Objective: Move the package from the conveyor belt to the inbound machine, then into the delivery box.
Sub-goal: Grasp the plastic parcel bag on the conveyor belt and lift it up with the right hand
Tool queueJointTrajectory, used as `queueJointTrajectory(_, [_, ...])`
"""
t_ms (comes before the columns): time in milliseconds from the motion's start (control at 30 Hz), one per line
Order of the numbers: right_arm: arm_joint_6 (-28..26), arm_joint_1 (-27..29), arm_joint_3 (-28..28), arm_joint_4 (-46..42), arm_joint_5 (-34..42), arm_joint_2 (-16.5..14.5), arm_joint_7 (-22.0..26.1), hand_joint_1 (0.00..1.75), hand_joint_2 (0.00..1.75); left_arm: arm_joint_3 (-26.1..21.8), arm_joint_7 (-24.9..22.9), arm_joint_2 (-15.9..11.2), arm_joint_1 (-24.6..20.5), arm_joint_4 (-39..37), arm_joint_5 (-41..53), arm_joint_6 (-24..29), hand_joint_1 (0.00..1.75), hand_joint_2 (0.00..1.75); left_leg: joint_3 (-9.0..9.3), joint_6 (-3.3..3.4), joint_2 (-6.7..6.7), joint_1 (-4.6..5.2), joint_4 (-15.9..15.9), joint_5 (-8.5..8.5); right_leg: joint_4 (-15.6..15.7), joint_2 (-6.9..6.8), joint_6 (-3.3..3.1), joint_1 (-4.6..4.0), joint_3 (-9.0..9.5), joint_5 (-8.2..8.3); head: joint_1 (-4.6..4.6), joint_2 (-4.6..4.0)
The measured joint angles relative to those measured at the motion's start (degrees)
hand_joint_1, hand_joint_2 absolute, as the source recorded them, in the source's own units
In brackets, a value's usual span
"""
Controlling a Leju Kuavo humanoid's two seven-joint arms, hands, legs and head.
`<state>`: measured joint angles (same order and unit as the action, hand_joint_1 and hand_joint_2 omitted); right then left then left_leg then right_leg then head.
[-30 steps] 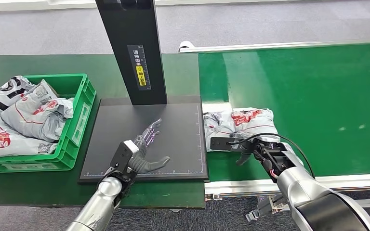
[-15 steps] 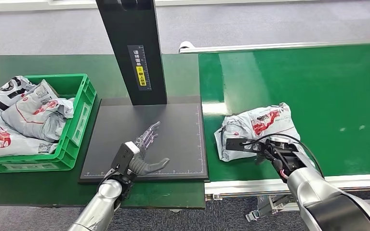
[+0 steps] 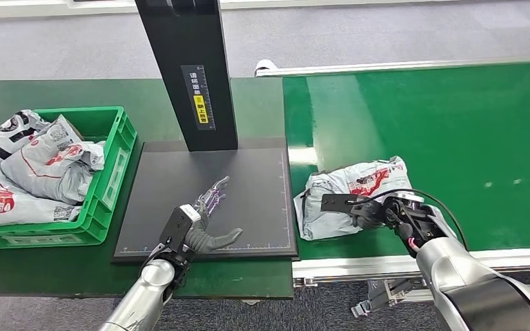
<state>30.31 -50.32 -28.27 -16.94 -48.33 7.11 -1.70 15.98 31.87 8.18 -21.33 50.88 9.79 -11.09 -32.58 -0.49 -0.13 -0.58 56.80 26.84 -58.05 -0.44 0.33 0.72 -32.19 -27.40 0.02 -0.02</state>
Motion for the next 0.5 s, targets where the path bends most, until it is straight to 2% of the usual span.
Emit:
queueJointTrajectory(200, [8.63, 1.20, 1.49, -0.26, 5.77, -0.19, 12.03, 1.75, 1.75, 0.00, -0.27, -0.26, 0.22, 0.51, 0.00, -0.75, 0.00, 1.75, 0.01, 0.00, 0.10, -0.01, -0.01, 0.00, -0.01, 0.10, -0.03, -0.03, -0.01, 0.02, -0.01, 0.00])
queueJointTrajectory(233, [9.51, 1.53, 1.66, -0.48, 6.66, -0.20, 14.17, 1.38, 1.75, 0.00, -0.28, -0.30, 0.24, 0.57, 0.00, -0.75, 0.00, 1.75, 0.00, 0.00, 0.10, -0.01, -0.01, 0.00, -0.01, 0.10, -0.03, -0.03, -0.02, 0.02, -0.01, 0.00])
queueJointTrajectory(333, [8.85, 2.42, 2.19, -1.66, 9.54, -0.52, 20.67, 0.07, 1.75, 0.00, -0.27, -0.53, 0.60, 1.12, -0.02, -0.56, 0.00, 1.75, -0.05, 0.00, 0.11, -0.01, -0.02, 0.00, -0.02, 0.10, -0.03, -0.03, -0.05, 0.02, -0.01, 0.01])
queueJointTrajectory(367, [7.12, 2.64, 2.44, -2.18, 10.48, -0.75, 22.31, 0.00, 1.75, -0.02, -0.24, -0.65, 0.95, 1.52, -0.04, -0.42, 0.00, 1.75, -0.06, 0.00, 0.11, -0.01, -0.02, 0.00, -0.02, 0.11, -0.03, -0.03, -0.07, 0.02, -0.01, 0.00])
queueJointTrajectory(500, [-5.84, 3.32, 3.79, -5.68, 13.99, -2.09, 27.14, 0.00, 1.75, -0.42, 0.28, -1.40, 4.00, 4.65, 0.12, 0.15, 0.00, 1.75, -0.10, 0.00, 0.11, -0.01, -0.02, 0.00, -0.02, 0.11, -0.03, -0.03, -0.13, 0.02, -0.02, 0.00])
